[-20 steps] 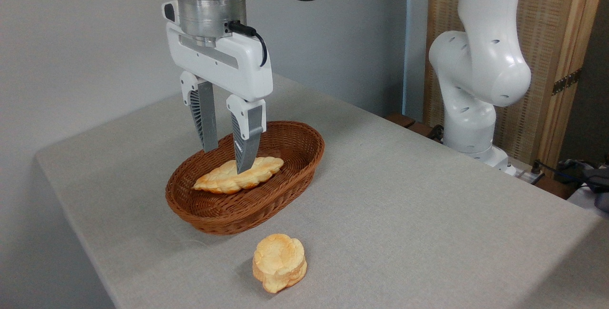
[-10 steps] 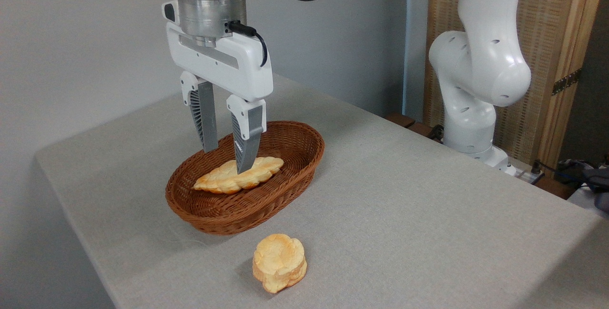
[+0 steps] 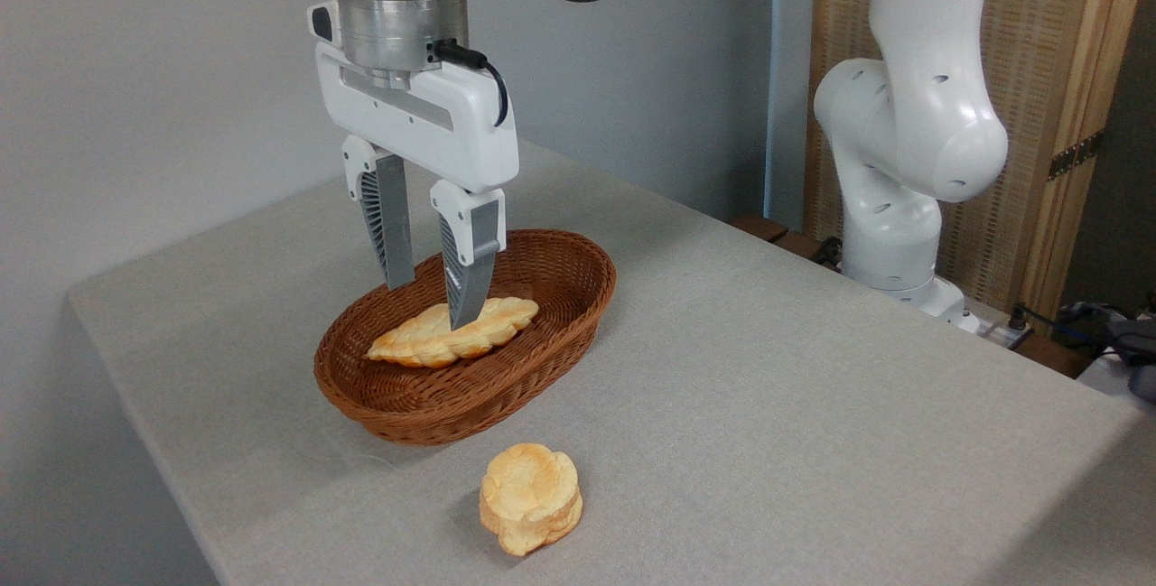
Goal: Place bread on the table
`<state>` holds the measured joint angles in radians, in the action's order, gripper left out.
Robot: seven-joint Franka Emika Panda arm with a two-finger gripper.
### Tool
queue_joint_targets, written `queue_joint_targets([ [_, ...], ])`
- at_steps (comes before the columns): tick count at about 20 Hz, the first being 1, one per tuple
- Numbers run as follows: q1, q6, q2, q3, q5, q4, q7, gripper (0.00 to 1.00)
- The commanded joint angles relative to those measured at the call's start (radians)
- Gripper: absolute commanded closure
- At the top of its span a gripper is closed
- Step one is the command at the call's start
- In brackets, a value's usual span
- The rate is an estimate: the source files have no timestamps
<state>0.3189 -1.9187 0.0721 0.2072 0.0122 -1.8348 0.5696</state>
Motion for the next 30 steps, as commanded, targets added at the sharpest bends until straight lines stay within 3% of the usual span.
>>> queue_joint_targets([
  [1,0.005,0.030,-0.002,0.008,-0.005,0.020,-0.007,0.00],
  [21,0.012,0.038,0.000,0.003,-0.003,0.015,-0.005,0.00],
  [24,0.017,0.030,-0.005,-0.005,0.041,0.009,-0.005,0.00],
  [26,0.044,0.018,-0.006,-0.006,0.077,-0.009,-0.002,0.00],
  [30,0.120,-0.032,-0.005,-0.006,0.081,-0.084,0.010,0.00],
])
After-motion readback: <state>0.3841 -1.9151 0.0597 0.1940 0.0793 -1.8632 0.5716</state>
